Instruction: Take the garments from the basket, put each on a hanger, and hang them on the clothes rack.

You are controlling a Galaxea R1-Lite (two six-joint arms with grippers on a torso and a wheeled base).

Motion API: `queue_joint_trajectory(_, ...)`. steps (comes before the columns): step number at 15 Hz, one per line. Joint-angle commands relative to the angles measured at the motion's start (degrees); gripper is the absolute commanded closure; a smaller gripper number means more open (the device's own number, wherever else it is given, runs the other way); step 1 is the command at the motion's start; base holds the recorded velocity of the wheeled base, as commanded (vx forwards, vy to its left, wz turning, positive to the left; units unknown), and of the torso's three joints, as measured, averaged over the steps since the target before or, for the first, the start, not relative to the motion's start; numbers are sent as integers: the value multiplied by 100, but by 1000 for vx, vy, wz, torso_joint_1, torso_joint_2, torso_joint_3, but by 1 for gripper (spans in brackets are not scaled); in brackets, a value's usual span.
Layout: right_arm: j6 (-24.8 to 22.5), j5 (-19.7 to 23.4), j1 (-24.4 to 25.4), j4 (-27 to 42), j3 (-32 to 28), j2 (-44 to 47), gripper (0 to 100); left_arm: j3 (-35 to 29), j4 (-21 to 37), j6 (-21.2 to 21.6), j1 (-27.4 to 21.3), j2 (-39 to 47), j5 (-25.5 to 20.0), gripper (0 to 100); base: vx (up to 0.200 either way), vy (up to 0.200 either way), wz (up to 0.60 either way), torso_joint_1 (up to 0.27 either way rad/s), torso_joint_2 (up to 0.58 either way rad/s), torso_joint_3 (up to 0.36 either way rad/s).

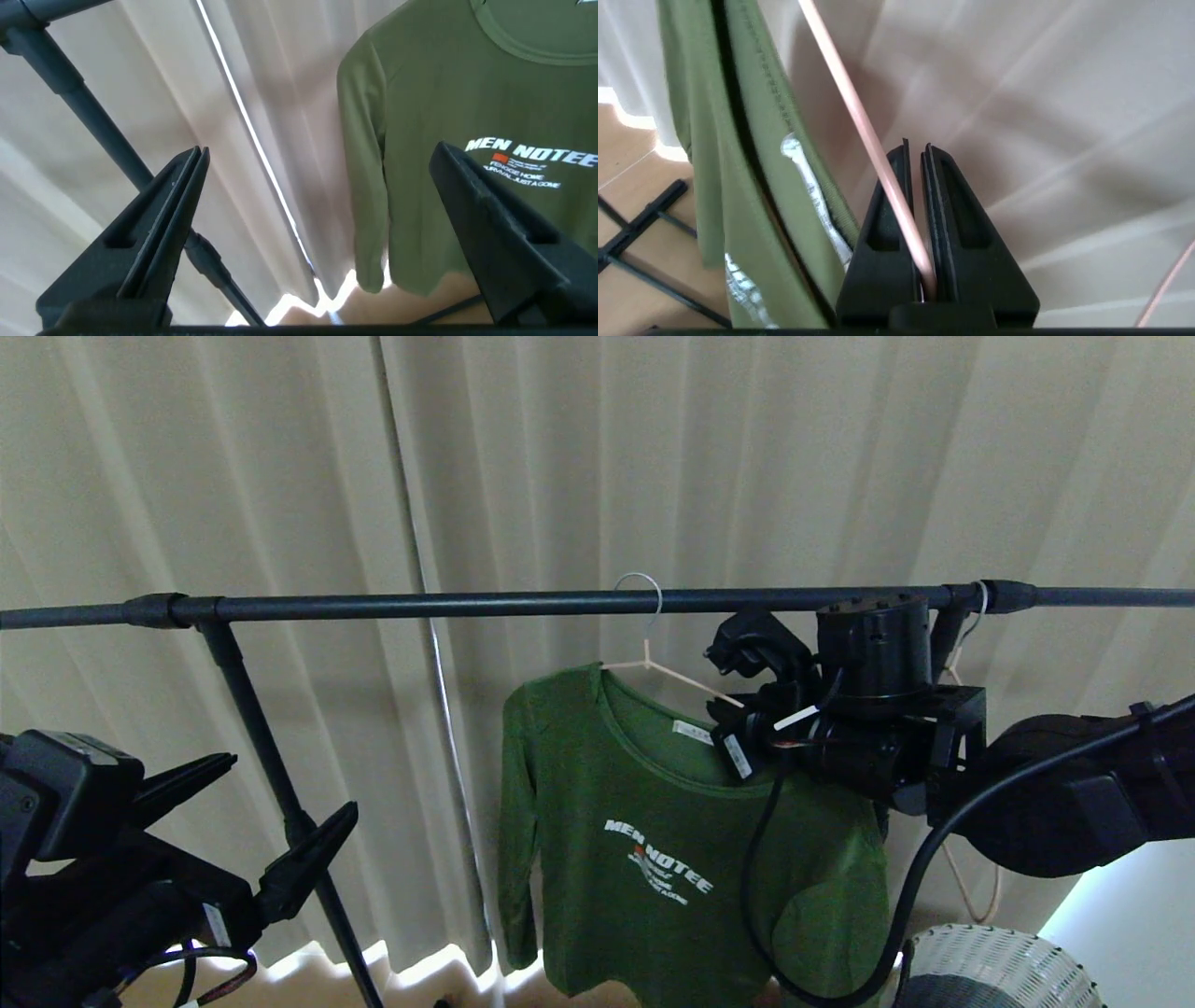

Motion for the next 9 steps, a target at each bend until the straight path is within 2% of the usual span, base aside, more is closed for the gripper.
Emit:
queue_joint_trajectory(1,-4,14,105,1,-2,18,100,-1,-2,1,0,13,1,0,0,0,0,0,0,0)
queue_joint_trajectory(5,-4,22,176,-8,-63,10,100,-1,-2,1,0,4,1,0,0,0,0,0,0,0)
queue_joint_trajectory(6,-4,22,220,-25,-55,10,0,-1,-2,1,0,13,1,0,0,0,0,0,0,0)
queue_joint_trajectory(9,75,31,220,-78,-55,-17,0,-1,7,-7,0,13,1,0,0,0,0,0,0,0)
